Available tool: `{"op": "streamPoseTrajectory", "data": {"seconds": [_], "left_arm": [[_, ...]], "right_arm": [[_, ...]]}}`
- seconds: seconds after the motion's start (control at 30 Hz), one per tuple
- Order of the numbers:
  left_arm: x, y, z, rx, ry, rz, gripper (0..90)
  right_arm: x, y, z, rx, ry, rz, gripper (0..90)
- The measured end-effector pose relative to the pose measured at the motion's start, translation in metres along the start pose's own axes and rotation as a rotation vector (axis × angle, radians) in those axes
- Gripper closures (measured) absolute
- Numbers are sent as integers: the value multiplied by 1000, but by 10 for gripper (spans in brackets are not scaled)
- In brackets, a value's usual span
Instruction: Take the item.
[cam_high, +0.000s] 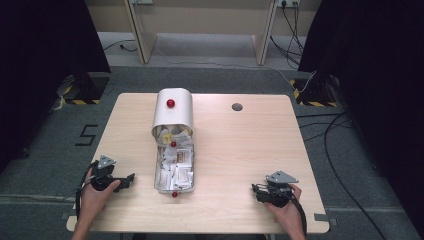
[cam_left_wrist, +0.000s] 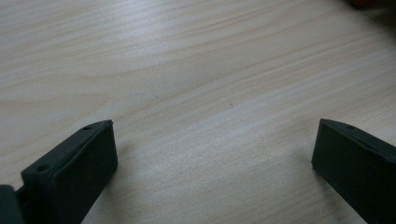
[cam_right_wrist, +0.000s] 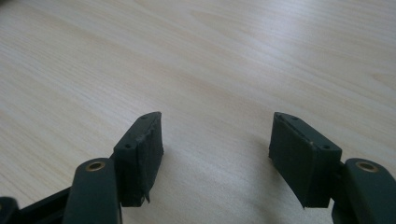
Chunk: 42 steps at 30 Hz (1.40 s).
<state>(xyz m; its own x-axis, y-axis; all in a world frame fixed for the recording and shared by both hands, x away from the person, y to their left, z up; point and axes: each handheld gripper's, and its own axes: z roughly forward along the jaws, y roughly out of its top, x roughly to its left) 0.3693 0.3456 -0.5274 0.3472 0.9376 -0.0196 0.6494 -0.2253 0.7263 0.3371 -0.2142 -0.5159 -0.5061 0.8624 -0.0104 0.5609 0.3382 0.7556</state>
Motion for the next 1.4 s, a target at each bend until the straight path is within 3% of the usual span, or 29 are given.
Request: {"op": "streamPoseTrajectory", "data": {"seconds": [0.43,0.77,1.4], "left_arm": [[0,0,0,1,0,2,0],[0,0,0,1,0,2,0],[0,0,0,0,0,0,0]], "right_arm": [[16,18,-6,-76,47,-15,347],[26,31,-2,-86,85,-30,354],[50,62,-1,-156,144,-75,375]]}}
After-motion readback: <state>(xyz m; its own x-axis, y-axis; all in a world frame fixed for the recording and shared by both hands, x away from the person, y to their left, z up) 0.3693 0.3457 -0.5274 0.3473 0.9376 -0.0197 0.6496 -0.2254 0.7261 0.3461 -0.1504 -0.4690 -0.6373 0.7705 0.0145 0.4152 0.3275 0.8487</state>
